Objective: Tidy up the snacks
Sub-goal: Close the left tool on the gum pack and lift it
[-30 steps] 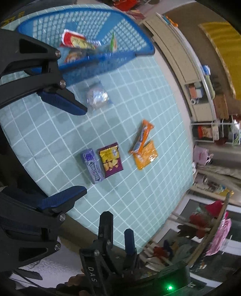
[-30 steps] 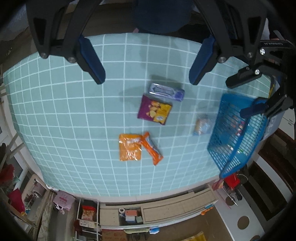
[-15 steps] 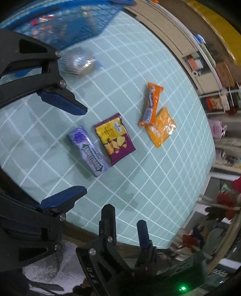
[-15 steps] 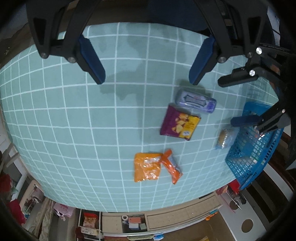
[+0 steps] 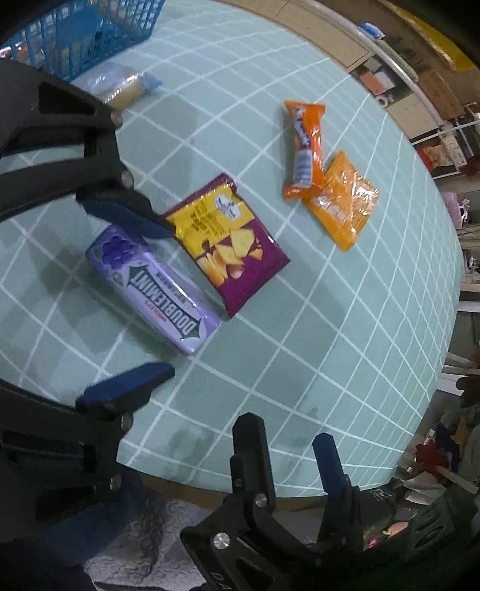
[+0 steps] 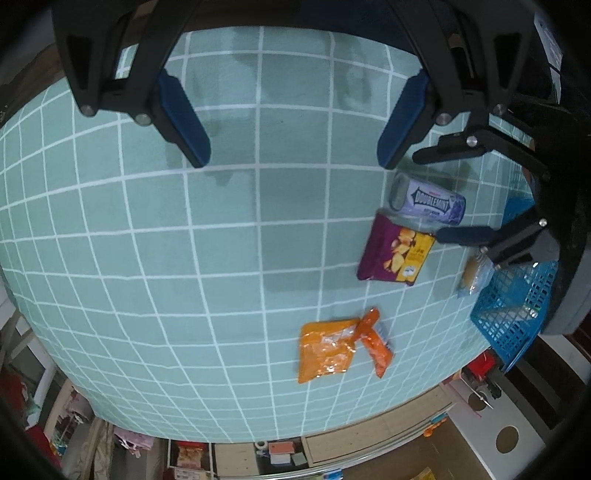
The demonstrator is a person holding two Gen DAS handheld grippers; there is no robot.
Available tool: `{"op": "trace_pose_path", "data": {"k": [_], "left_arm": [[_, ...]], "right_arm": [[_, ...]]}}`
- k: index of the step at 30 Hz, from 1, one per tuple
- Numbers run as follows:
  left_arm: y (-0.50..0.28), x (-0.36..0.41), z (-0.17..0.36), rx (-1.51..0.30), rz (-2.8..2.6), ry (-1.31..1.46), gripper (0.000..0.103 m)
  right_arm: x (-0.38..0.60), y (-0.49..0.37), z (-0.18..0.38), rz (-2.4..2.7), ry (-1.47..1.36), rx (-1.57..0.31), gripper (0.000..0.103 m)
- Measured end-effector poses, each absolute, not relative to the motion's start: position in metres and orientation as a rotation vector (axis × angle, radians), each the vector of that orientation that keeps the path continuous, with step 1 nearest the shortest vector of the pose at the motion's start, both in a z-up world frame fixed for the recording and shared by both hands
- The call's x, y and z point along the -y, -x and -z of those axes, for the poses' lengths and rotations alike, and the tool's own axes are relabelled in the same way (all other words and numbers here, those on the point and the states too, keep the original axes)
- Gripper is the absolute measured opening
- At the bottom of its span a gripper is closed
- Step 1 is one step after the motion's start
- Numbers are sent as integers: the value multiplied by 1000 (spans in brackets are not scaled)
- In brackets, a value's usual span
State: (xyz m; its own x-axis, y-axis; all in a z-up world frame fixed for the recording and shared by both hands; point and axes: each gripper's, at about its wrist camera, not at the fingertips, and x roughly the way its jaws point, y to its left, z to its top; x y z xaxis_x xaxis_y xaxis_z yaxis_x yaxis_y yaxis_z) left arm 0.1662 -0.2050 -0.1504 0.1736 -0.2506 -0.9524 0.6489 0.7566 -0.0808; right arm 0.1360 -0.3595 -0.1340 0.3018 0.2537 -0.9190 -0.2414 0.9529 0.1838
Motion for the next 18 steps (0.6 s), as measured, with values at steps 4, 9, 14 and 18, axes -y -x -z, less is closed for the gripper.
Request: {"op": "trace_pose_path", "data": {"k": [4,9,14,18], "left_arm": [[-171,204,152,-1256,662,-355,47],[-170,205,151,-1277,659,-319,34],[-164,208,151,-1291,620,-315,31],[-156,200,146,-1275,558,-277,29]], "right_arm": [[366,-136,134,-338,-46,-1230,94],[369,-136,130,-334,-61,-1230,94],[368,-136,130,-334,-61,-1233,94],[360,-141,133,-338,-54,-1240,94]]}}
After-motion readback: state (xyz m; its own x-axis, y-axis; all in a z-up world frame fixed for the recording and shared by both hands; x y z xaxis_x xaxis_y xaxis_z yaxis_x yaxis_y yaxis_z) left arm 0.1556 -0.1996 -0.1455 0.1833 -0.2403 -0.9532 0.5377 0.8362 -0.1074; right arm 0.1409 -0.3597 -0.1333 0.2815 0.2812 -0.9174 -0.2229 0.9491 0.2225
